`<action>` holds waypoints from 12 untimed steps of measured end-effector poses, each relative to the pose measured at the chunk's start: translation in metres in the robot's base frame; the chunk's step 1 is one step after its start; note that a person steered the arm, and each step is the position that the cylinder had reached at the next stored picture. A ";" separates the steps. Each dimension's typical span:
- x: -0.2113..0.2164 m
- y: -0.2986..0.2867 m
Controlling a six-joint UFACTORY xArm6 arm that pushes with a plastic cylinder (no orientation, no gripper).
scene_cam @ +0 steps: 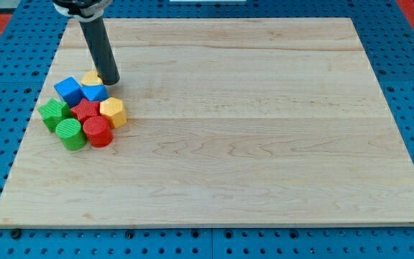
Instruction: Nudge the group of blocks left and down a bit
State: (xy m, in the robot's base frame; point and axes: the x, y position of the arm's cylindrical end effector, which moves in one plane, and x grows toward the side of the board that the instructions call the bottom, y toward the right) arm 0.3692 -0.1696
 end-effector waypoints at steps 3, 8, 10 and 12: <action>0.017 0.029; 0.000 0.066; -0.024 0.008; 0.004 -0.048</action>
State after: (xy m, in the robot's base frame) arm 0.3735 -0.2173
